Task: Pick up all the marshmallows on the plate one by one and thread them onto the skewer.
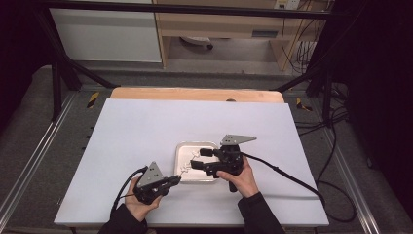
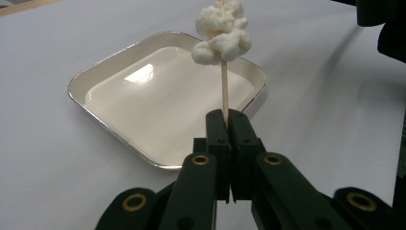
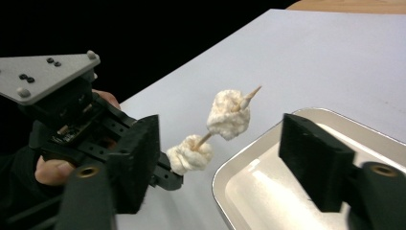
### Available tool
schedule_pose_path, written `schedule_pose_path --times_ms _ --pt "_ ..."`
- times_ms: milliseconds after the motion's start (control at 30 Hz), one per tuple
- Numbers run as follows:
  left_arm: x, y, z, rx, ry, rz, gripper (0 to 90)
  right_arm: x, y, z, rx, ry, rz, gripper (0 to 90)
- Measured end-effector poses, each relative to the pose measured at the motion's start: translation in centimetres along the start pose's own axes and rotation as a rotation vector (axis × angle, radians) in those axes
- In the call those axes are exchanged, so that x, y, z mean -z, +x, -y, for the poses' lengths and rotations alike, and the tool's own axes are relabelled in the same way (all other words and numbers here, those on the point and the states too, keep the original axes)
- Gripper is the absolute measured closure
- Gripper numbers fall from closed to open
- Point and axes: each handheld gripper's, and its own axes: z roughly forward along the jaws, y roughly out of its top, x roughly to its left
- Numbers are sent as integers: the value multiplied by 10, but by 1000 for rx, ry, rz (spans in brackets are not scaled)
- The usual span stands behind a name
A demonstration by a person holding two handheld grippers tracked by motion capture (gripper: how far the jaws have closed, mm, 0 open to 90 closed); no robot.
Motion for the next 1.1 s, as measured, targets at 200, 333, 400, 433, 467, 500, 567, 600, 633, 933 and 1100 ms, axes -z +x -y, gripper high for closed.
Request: schedule_pose_path --times_ms 200,333,400,433,467,500,567,600,633,933,1100 --pt "1 2 0 10 -1 -6 886 3 -2 2 35 32 49 173" --pt "1 3 0 17 3 -7 885 10 -9 8 49 38 110 118" --pt "1 3 0 23 4 -8 885 15 -12 11 65 51 148 93" --pt "1 4 0 24 6 -9 885 17 -14 12 70 52 162 86" --pt "1 5 0 25 9 -10 885 19 -15 14 73 53 173 79" --pt "2 5 0 29 9 -9 885 21 -16 15 74 60 183 74" --pt "2 5 0 33 10 -9 885 25 -20 18 79 82 202 52" --pt "2 6 0 33 12 -9 885 27 -22 19 85 95 213 49" --pt "2 6 0 34 13 -9 885 30 -24 21 91 110 229 42" --pt "4 8 -3 44 29 -4 884 55 -43 41 99 154 306 10" --pt "5 11 -5 54 35 -8 884 72 -52 53 103 162 345 9"
